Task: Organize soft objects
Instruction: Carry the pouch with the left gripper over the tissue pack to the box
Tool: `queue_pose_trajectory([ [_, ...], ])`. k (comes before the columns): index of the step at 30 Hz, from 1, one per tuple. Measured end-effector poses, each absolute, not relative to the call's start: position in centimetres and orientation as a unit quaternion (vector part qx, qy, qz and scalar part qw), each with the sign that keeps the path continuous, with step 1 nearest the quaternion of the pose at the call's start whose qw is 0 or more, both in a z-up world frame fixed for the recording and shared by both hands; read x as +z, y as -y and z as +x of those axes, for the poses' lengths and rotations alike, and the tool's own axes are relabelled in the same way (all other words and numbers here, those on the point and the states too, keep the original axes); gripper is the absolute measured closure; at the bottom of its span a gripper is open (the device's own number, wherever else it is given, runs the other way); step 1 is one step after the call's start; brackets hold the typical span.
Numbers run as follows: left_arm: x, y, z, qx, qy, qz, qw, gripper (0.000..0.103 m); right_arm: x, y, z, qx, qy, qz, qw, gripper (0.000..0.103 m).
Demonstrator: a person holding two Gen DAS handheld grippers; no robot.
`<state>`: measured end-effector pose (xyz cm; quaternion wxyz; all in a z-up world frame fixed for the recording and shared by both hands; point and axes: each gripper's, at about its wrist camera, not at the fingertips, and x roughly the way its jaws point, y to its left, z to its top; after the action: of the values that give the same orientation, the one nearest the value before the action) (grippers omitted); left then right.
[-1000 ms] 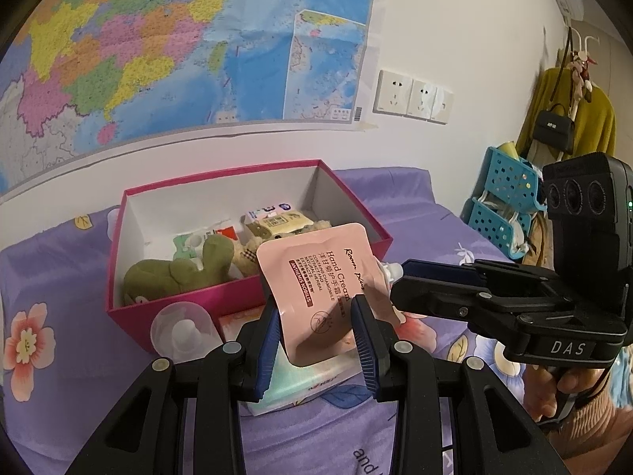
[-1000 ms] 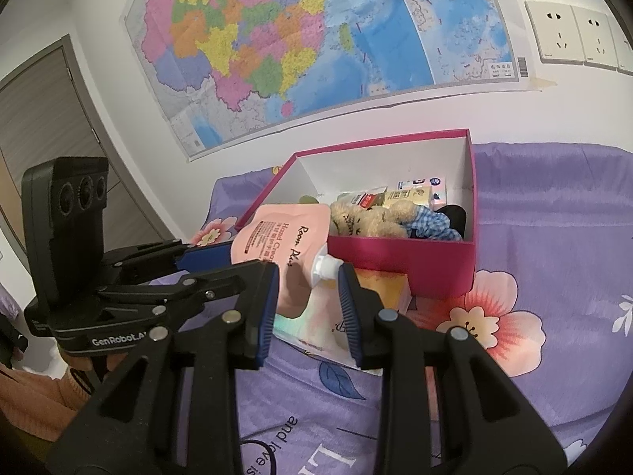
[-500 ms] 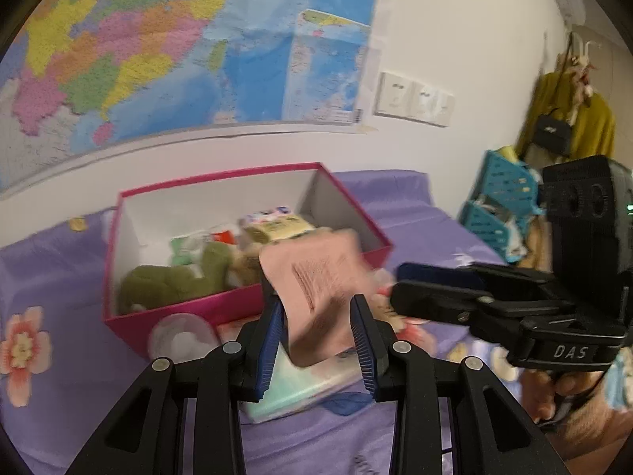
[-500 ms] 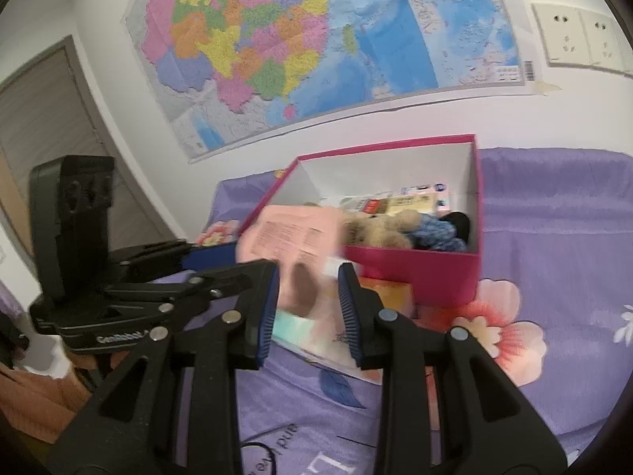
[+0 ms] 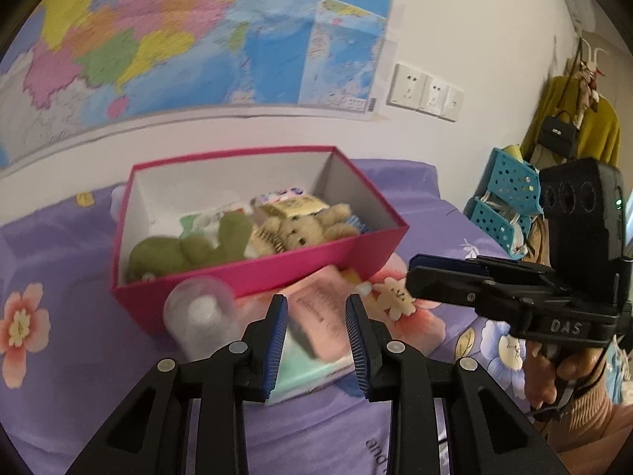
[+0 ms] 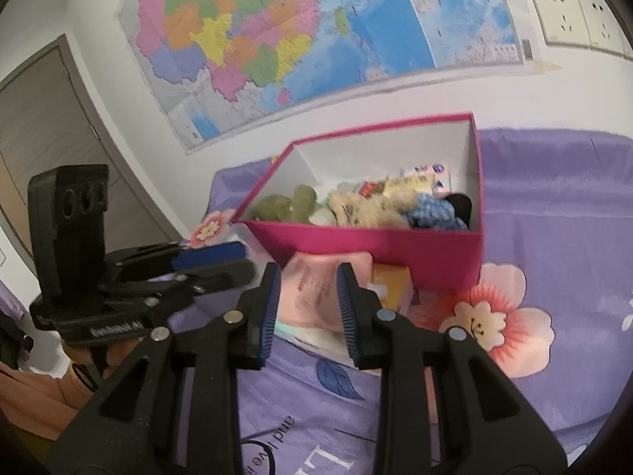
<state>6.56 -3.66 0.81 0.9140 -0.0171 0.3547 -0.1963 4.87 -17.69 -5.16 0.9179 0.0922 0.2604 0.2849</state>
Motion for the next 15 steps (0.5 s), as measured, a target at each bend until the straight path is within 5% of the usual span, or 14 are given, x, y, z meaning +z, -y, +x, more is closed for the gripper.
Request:
queue_pose_trajectory([
  [5, -0.9, 2.9, 6.7, -0.183, -0.377, -0.027, 0.907, 0.064, -7.2, 18.1, 6.4, 0.273, -0.295, 0.106, 0.909, 0.069],
  [15, -3.0, 4.3, 7.8, -0.197, -0.402, -0.028, 0.894, 0.063, -9.2, 17.4, 9.7, 0.262, -0.323, 0.106, 0.903, 0.066],
])
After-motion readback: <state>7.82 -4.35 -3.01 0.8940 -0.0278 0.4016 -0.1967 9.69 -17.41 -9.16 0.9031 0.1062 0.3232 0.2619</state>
